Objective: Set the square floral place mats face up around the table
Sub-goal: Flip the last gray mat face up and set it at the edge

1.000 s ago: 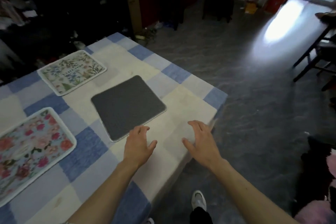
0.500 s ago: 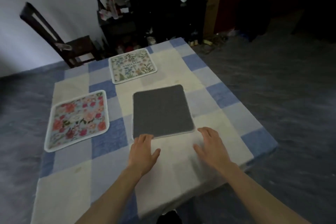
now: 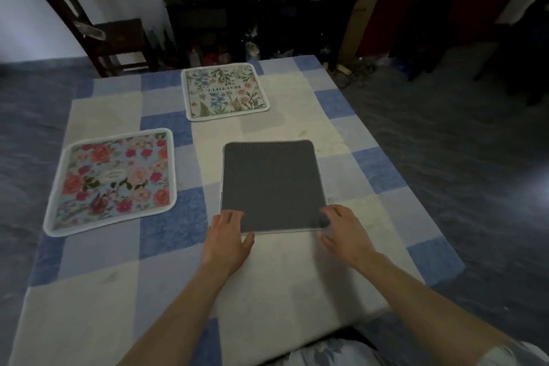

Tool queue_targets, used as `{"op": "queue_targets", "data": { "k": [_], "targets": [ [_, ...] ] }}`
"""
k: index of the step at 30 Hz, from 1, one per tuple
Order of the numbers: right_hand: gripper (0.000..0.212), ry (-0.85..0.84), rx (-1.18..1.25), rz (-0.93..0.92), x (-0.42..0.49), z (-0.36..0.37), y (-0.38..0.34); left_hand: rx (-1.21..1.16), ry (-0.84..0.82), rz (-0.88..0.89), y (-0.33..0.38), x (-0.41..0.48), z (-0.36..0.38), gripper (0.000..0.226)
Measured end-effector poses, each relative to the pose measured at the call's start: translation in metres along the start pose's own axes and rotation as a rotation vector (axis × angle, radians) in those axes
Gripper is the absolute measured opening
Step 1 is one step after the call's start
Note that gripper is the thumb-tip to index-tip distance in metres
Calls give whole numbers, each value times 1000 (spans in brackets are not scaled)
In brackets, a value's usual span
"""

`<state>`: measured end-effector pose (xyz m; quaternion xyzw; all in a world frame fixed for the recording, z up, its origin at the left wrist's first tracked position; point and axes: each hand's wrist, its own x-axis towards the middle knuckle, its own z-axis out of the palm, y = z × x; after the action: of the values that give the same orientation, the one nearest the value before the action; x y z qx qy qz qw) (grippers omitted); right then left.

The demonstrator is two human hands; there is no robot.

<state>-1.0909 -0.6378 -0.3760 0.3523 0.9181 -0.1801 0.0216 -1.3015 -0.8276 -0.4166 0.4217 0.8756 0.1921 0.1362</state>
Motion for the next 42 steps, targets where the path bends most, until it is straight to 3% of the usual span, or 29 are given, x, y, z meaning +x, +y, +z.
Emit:
{"op": "queue_targets", "data": {
  "k": [9, 15, 25, 32, 42],
  "targets": [
    [57, -71, -61, -59, 38, 25, -2, 165, -74, -74, -25, 5, 7, 47],
    [55, -121, -55, -89, 55, 27, 16, 218, -204, 47, -24, 31, 3, 53],
    [38, -132, -155, -325, 63, 32, 28, 351, -253, 115, -12, 47, -14, 22],
    [21, 13, -73, -311, 67, 13, 15, 292, -94, 131, 3, 49, -40, 9],
    [15, 229, -8, -248, 54, -37, -7, 165, 204, 241, 22, 47, -82, 10]
  ]
}}
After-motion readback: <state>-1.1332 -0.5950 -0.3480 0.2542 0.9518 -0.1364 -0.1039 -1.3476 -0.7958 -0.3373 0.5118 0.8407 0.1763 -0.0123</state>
